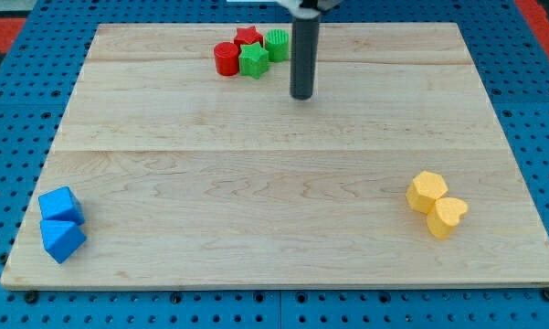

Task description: Separate yellow heart and the yellow hexagon

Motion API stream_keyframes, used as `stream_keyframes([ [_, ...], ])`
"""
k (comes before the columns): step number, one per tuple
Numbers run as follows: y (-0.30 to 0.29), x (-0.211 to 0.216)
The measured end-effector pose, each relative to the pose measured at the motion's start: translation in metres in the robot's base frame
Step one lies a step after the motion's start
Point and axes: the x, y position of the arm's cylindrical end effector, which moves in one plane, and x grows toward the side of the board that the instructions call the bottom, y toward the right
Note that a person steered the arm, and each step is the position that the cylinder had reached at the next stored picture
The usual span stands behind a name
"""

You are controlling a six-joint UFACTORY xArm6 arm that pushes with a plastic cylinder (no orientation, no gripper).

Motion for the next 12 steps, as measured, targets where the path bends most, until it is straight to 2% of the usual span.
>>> stream_keyframes([
  [1,0.019,0.061],
  [2,0.137,0.09],
  [4,0.179,0.195],
  [5,0.184,0.194],
  [6,0.267,0.199],
  [7,0.278,0.251],
  [8,0.21,0.245],
  [9,0.1,0.208],
  [10,-0.02,0.152],
  [11,-0.016,0.132],
  [12,0.051,0.161],
])
